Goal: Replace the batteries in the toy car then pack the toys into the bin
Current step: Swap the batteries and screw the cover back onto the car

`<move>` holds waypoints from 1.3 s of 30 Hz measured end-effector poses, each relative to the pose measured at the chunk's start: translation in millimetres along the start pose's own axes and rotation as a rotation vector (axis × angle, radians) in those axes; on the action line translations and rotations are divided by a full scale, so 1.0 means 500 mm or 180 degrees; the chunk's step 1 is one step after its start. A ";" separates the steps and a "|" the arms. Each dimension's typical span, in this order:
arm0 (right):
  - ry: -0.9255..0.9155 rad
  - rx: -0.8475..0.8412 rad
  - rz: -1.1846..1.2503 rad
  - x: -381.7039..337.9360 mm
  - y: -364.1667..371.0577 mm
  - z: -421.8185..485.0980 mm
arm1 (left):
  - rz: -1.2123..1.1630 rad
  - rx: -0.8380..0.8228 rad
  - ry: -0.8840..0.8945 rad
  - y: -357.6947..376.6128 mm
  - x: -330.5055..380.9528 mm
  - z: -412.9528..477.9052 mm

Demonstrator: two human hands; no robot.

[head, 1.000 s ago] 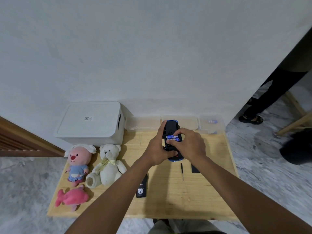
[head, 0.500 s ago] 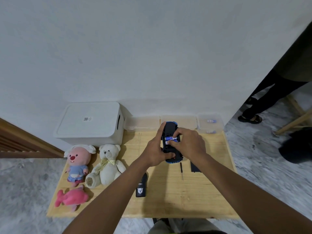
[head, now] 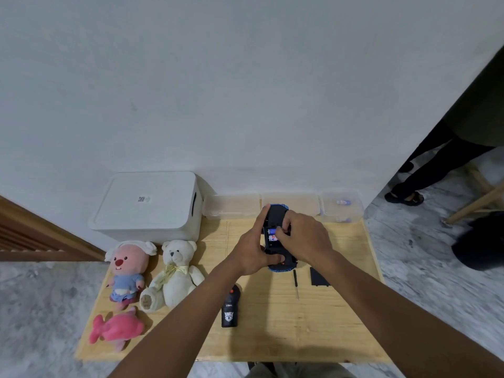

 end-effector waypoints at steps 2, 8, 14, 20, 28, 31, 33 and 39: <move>0.0004 -0.0081 0.0069 -0.004 0.005 0.002 | 0.0004 -0.0037 -0.0018 0.006 0.004 0.004; -0.0101 -0.0673 0.1193 0.017 -0.003 0.024 | -0.0004 0.0006 -0.0092 -0.002 -0.001 0.011; -0.0069 -0.0356 0.1880 0.047 -0.021 0.031 | -0.0122 0.0019 -0.0102 -0.014 0.001 0.018; -0.0130 0.0028 0.1895 0.043 -0.024 0.020 | -0.0129 0.0011 -0.0067 -0.021 0.009 0.020; -0.0308 -0.0051 0.1384 0.024 -0.010 0.010 | -0.0179 0.0115 -0.0088 -0.032 0.007 0.018; -0.0277 -0.0154 0.1330 0.021 0.006 0.009 | -0.0209 0.0155 -0.0076 -0.035 0.004 0.020; -0.0173 -0.0133 0.1442 0.021 0.011 0.008 | -0.0244 0.0155 -0.0073 -0.035 0.004 0.021; 0.0547 0.0664 0.1527 0.043 0.015 0.002 | -0.0344 0.0355 0.0031 -0.041 0.015 0.023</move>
Point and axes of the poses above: each hand's wrist, its own z-axis towards the middle knuckle, its own y-axis out of the palm, x = y × z, the point moved 6 cm from there along z, towards the middle knuckle, and after that the axes turned 10 degrees about -z, right-handed, at the moved point
